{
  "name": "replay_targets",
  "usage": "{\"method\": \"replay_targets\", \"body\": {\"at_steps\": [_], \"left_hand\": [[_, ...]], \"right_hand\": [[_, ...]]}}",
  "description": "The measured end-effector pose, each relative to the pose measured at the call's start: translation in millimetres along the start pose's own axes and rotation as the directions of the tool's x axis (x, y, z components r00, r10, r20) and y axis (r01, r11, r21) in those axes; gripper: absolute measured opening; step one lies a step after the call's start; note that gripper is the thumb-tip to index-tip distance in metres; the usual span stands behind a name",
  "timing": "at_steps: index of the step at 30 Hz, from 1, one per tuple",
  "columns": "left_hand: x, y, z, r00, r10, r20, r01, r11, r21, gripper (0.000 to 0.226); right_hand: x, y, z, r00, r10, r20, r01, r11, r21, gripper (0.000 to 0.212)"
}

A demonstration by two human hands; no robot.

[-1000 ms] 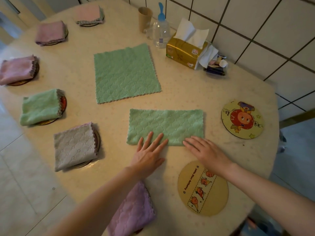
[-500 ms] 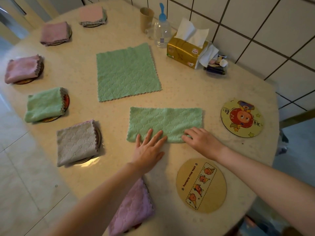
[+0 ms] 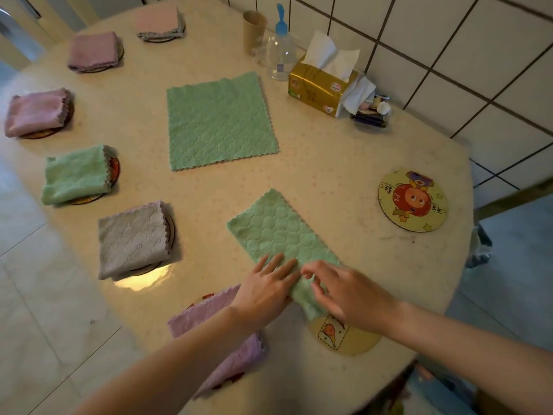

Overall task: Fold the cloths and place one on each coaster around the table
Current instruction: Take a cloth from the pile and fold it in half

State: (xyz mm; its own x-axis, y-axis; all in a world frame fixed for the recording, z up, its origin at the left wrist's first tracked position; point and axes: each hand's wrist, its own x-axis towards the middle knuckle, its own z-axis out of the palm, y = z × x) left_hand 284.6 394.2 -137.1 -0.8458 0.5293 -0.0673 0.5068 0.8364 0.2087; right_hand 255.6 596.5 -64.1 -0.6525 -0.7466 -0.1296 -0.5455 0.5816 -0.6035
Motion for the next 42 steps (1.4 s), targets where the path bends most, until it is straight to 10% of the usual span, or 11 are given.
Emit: {"method": "replay_targets", "body": {"at_steps": [7,14,19,22,25,39,42], "left_hand": [[-36,-33,-9,0.969,0.172,0.175,-0.190,0.978,0.091,0.056],[-36,-42,-10,0.971,0.098,0.219,-0.028,0.953,-0.303,0.055],[-21,-52,-25,0.823,-0.454,0.341,0.537,0.426,-0.728,0.055],[-9,-62,-30,0.673,-0.550,0.494,0.577,-0.027,-0.816,0.052],[0,-66,-36,0.628,-0.561,0.540,0.532,-0.198,-0.823,0.031],[0,-62,-25,0.446,-0.698,0.560,0.485,-0.337,-0.807,0.022],[-3,-61,-26,0.490,-0.848,0.204,0.709,0.251,-0.659,0.053]], "right_hand": [[14,60,25,0.962,-0.137,0.237,0.232,0.865,-0.445,0.094],[17,70,26,0.943,-0.133,0.304,0.261,0.863,-0.433,0.082],[28,54,11,0.979,0.074,0.191,-0.082,0.996,0.034,0.070],[52,36,8,0.960,0.267,0.080,-0.276,0.872,0.403,0.050],[83,31,10,0.898,0.439,-0.011,-0.359,0.748,0.558,0.021],[132,44,28,0.794,0.608,0.014,-0.570,0.735,0.367,0.020],[134,42,29,0.786,0.618,-0.016,-0.581,0.748,0.321,0.018]]}}
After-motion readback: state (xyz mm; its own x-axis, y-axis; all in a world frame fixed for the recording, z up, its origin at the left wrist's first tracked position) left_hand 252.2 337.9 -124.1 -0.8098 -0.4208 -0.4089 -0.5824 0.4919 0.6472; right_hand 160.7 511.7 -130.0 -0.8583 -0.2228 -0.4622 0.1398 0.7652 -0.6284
